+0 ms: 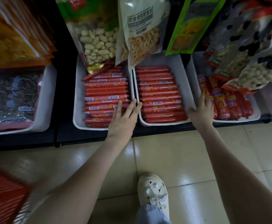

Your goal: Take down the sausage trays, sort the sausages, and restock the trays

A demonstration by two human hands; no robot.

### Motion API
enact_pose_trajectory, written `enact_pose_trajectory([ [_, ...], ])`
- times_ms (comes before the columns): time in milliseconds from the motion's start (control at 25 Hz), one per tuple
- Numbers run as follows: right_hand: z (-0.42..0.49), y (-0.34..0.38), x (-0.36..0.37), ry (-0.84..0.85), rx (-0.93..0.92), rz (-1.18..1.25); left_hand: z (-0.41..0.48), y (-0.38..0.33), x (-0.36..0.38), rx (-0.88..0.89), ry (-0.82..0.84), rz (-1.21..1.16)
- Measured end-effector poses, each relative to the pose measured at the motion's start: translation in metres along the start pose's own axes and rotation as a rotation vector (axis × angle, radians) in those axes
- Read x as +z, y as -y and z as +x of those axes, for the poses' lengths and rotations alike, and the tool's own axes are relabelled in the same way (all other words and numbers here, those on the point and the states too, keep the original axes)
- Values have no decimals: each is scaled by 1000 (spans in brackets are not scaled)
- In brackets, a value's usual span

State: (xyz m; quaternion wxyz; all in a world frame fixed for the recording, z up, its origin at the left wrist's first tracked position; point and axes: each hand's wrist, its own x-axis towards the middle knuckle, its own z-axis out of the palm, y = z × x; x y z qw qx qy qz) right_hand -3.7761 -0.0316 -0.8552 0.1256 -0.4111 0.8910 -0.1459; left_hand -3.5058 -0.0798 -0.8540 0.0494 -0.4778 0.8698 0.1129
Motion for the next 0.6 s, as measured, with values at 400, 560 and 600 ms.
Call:
enact_pose_trajectory([
  [400, -18, 13, 8, 12, -51, -43, 2, -3, 0, -34, 63, -35],
  [560, -14, 20, -1, 104, -2, -42, -7, -10, -23, 23, 118, -44],
  [600, -17, 23, -6, 114, -13, -14, -12, -11, -29, 39, 101, -67],
])
